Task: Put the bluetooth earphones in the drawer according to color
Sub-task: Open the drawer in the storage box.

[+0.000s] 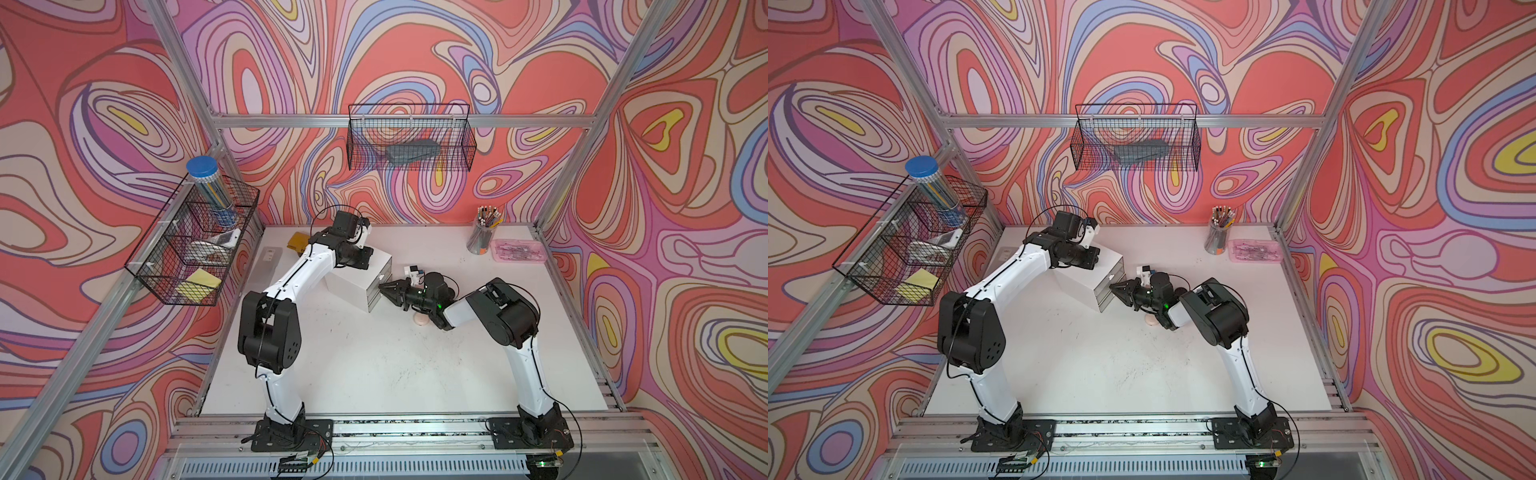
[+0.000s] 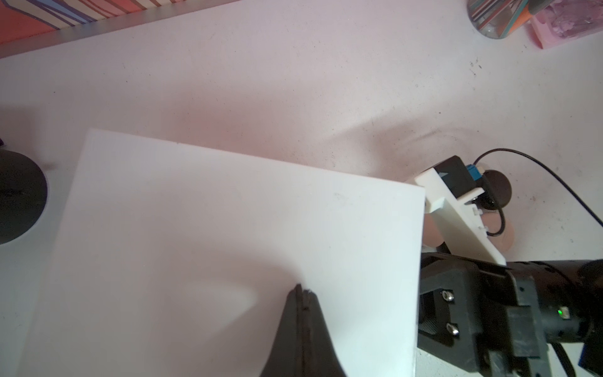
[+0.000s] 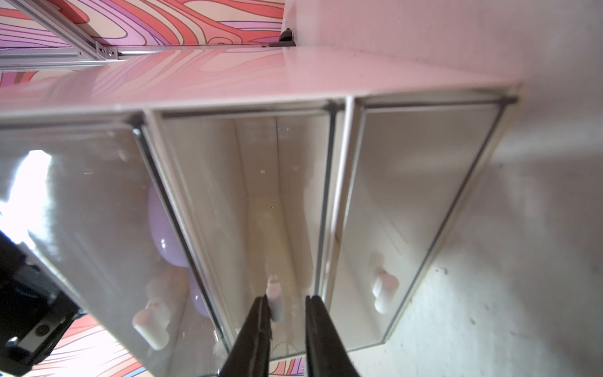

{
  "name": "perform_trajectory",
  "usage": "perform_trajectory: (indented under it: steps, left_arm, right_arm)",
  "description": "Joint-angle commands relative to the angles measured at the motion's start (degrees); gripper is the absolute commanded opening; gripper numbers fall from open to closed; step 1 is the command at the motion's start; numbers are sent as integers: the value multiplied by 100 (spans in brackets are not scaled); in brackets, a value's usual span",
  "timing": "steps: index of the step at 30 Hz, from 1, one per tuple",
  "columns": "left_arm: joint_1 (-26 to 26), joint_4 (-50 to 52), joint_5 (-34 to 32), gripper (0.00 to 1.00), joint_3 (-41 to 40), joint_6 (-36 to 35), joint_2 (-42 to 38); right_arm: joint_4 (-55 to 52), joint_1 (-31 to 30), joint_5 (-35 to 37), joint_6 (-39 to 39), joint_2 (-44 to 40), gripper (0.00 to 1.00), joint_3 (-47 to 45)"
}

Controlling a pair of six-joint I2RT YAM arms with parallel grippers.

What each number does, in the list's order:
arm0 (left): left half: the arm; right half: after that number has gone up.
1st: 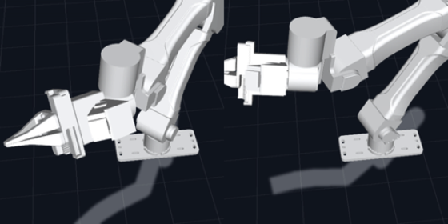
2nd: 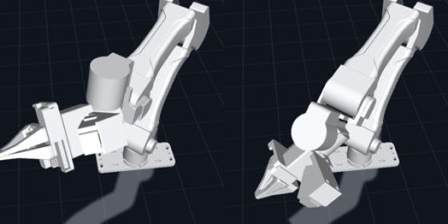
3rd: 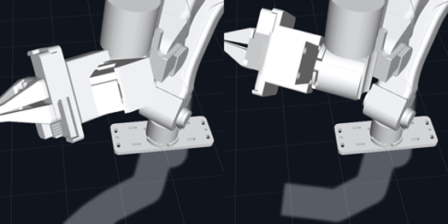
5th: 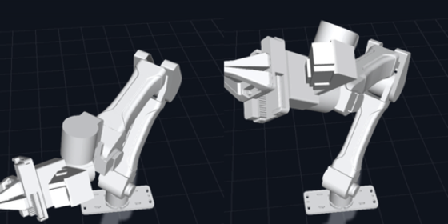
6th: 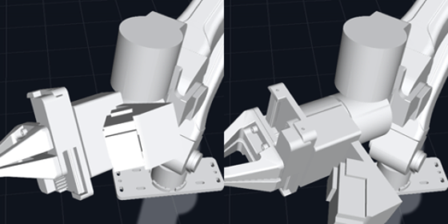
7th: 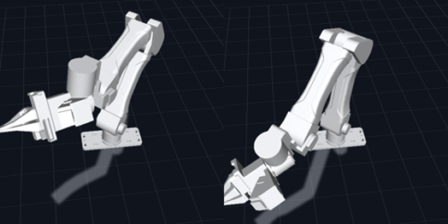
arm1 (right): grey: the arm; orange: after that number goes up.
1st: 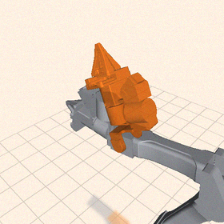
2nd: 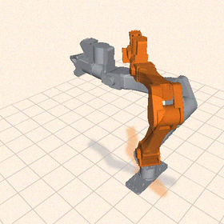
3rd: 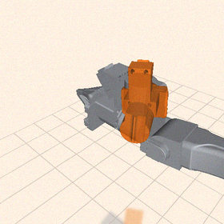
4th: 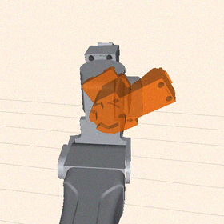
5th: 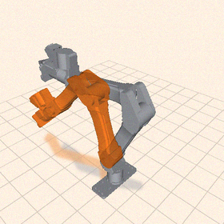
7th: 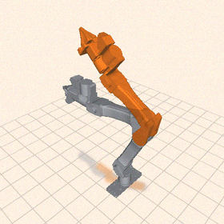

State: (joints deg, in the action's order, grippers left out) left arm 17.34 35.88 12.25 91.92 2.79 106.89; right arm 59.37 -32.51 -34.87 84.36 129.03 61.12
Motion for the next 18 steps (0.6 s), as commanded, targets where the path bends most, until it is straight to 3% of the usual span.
perform_trajectory:
  steps: [1,18]
  left_arm:
    - [138,1437,1,0,-459,-50,693]
    - [138,1457,-2,0,-438,-63,728]
  right_arm:
    - [122,-63,165,-7,70,21,-21]
    - [272,96,218,-24,-34,20,-153]
